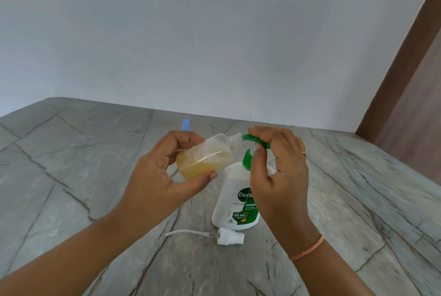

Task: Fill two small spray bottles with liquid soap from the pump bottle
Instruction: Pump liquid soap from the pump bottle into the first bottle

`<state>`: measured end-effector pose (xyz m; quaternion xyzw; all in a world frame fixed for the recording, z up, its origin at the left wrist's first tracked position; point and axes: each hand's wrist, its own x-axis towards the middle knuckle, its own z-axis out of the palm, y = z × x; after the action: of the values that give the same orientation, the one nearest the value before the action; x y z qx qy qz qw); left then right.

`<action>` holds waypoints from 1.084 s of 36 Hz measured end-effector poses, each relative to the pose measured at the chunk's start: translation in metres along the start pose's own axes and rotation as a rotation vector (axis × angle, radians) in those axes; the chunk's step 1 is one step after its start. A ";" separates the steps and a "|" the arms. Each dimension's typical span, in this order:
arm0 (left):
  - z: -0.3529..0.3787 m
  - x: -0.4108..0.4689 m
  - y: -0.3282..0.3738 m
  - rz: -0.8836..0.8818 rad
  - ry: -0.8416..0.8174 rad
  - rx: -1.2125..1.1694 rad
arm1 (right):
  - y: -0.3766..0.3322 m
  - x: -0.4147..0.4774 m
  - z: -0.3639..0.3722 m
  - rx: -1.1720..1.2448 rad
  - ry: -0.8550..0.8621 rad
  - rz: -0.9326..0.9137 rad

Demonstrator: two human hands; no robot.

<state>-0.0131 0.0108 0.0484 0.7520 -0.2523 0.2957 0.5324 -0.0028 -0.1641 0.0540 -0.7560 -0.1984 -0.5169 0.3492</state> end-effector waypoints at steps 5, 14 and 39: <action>0.000 -0.001 0.001 0.006 0.003 -0.005 | -0.001 0.001 0.000 -0.020 -0.005 -0.010; -0.001 0.000 0.000 0.000 0.013 0.003 | 0.005 -0.006 0.005 -0.011 0.015 -0.046; -0.001 -0.001 -0.001 -0.013 0.015 -0.004 | 0.003 -0.003 0.002 -0.031 0.015 -0.045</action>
<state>-0.0135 0.0117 0.0474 0.7502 -0.2441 0.2976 0.5376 -0.0004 -0.1640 0.0500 -0.7528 -0.2049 -0.5332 0.3271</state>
